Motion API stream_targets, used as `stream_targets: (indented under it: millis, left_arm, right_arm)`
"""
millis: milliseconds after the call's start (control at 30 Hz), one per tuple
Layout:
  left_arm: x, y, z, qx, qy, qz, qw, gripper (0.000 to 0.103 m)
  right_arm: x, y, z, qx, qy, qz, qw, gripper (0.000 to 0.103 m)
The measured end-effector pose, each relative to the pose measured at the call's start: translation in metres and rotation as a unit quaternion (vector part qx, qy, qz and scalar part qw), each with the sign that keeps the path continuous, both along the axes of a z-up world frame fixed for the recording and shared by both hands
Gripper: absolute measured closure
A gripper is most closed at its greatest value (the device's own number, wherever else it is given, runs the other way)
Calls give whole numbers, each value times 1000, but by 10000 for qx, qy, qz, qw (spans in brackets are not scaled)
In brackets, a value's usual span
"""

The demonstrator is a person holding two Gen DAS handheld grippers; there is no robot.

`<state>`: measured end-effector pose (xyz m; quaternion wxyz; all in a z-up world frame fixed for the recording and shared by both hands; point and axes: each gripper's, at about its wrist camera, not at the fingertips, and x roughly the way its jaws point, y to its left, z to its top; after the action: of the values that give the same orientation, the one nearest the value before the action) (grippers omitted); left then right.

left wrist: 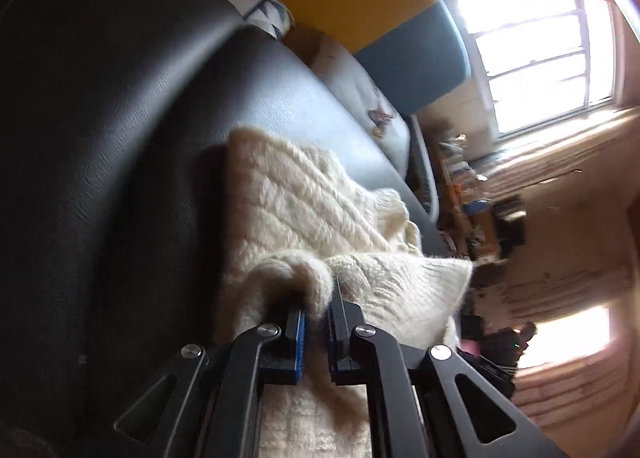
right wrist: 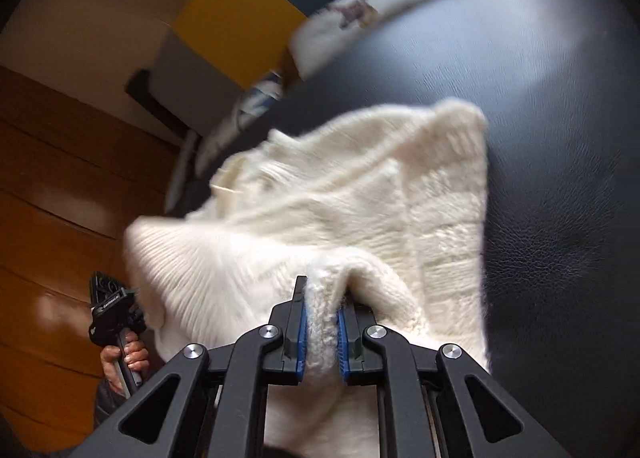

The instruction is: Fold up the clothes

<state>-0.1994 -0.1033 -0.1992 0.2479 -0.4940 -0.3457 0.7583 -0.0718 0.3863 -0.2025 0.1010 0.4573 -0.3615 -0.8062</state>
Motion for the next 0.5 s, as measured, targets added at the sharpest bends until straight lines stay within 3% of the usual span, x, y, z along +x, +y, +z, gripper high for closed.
stream_targets:
  millis: [133,300,367,433,467,500]
  left_arm:
    - [29,-1,5,-294,43,-353,9989,96]
    - [68,-12,9,-270,-221,-427,9985,96]
    - [75,-14,13,-34,-409,-463,9981,95]
    - [81,-23,15,876,-640,-294,9937,95]
    - [77,-29,15,1507,-752,-201,9855,94]
    - [73,-33,16,1994,-775,-18,9768,92]
  right_arm:
    - [20,-4,-7,-97,51,213,9997,92]
    - [62,-16,-13,-447,-176,404,9980,92]
    - [69,-21,-10,-708,-206,505,9960,85]
    - [67,-22,-8,-1680,-73,672,9835,70]
    - [65,-23,-7,-2140,6,741,9740,35]
    - [62,-22,-3,-2390,208,688,9684,8]
